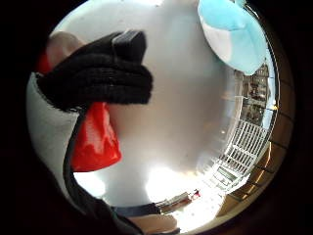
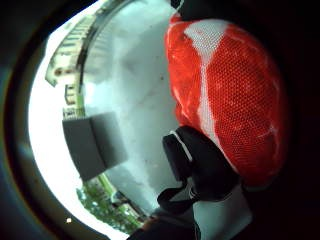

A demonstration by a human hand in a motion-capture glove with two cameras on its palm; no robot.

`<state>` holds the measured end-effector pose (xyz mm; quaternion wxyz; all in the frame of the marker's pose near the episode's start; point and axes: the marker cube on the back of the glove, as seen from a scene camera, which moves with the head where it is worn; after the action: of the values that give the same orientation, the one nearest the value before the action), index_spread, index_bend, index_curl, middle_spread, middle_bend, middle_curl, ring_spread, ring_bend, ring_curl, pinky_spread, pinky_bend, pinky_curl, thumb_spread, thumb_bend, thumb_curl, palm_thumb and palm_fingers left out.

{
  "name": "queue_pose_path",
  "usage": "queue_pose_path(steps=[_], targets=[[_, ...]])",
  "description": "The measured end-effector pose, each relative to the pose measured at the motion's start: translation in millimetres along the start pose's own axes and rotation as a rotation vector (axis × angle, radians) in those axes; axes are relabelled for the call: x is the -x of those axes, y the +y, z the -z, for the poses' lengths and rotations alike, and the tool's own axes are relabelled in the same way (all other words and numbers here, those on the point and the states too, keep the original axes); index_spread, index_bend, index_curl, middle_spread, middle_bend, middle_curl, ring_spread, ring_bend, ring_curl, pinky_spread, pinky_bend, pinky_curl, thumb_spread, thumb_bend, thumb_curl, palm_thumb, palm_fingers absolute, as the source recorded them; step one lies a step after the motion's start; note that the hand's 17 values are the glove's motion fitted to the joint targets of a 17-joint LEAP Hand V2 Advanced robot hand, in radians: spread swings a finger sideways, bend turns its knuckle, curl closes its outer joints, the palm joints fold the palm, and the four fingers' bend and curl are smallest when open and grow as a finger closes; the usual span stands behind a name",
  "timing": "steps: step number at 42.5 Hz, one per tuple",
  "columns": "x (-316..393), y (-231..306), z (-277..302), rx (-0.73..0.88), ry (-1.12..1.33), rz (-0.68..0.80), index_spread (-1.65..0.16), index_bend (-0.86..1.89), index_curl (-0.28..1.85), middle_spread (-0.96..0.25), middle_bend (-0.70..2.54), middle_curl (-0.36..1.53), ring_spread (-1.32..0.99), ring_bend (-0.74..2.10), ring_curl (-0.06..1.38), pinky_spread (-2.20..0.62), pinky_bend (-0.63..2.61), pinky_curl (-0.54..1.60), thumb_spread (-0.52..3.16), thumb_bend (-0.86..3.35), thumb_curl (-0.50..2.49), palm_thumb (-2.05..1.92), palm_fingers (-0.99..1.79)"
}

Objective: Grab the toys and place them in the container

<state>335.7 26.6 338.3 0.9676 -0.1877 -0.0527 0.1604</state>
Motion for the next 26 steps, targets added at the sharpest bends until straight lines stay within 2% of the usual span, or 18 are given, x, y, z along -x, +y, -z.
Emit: queue_pose_path(steps=[5, 12, 16, 20, 25, 26], targets=[[0, 1, 4, 0.012, 0.0, -0.002, -0.36, 0.51, 0.49, -0.01, 0.1, 0.12, -0.11, 0.82, 0.39, -0.21, 1.29, 0.36, 1.39, 0.34, 0.44, 0.74, 0.47], [7, 8, 7, -0.038, 0.04, -0.001, -0.34, 0.35, 0.48, -0.05, 0.24, 0.17, -0.27, 1.01, 0.47, -0.35, 1.24, 0.36, 1.35, 0.43, 0.54, 0.92, 0.73], [15, 13, 6, -0.087, 0.106, -0.007, -0.33, 0.14, 0.42, -0.13, 0.49, 0.25, -0.31, 1.16, 0.5, -0.42, 1.1, 0.32, 1.39, 0.53, 0.6, 1.04, 1.03], [17, 13, 9, -0.128, 0.141, 0.0, -0.34, -0.06, 0.33, -0.2, 0.78, 0.35, -0.32, 1.3, 0.54, -0.46, 0.99, 0.31, 1.5, 0.62, 0.63, 1.08, 1.13], [13, 9, 18, -0.149, 0.08, -0.04, -0.33, 0.13, 0.32, -0.24, 1.05, 0.45, -0.33, 1.28, 0.54, -0.46, 0.85, 0.29, 1.61, 0.7, 0.65, 1.1, 1.26], [12, 8, 21, -0.151, 0.065, -0.056, -0.32, 0.26, 0.36, -0.24, 1.05, 0.45, -0.33, 1.24, 0.52, -0.46, 0.81, 0.28, 1.61, 0.71, 0.66, 1.11, 1.31]])
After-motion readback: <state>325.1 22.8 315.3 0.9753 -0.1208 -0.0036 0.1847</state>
